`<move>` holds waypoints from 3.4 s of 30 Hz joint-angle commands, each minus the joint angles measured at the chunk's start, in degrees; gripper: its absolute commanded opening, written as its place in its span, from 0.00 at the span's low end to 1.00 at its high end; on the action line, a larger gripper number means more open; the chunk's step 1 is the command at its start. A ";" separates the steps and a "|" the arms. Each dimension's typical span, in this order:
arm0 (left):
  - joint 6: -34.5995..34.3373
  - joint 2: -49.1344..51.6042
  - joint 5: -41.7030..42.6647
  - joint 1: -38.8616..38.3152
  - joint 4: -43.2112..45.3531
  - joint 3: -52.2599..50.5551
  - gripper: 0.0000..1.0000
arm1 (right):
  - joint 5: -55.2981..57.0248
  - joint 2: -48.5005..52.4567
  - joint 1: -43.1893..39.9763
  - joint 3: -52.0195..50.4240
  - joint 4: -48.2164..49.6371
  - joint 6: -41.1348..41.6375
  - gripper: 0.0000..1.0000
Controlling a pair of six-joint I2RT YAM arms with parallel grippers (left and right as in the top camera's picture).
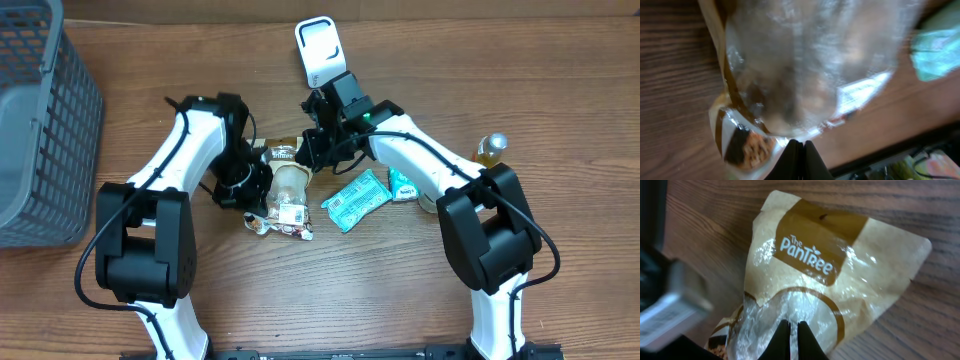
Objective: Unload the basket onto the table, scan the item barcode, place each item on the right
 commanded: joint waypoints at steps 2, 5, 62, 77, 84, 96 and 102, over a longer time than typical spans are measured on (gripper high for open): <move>-2.01 0.09 -1.88 -0.22 3.76 -5.38 0.04 | 5.51 -1.46 1.36 -0.63 1.36 0.72 0.04; -4.07 0.09 -5.29 -0.20 6.12 -6.60 0.04 | 7.48 -1.46 1.95 -0.66 1.40 2.78 0.04; -7.80 0.09 -8.50 10.38 7.91 -1.77 0.09 | 7.52 -1.46 9.51 -4.55 -15.08 15.98 0.67; -7.82 0.09 -8.48 10.32 8.63 -1.77 0.07 | 7.41 -1.46 9.99 -9.44 -6.43 21.97 0.67; -7.80 0.09 -8.50 9.57 8.66 -1.79 0.06 | 0.24 -1.46 10.10 -11.63 2.91 24.20 0.68; -7.80 0.09 -8.52 8.70 9.35 -1.79 0.06 | -9.64 -1.46 10.10 -20.24 26.60 28.13 0.69; -7.80 0.09 -8.55 8.59 9.40 -1.79 0.06 | -9.92 -1.46 10.10 -21.68 35.30 29.97 0.68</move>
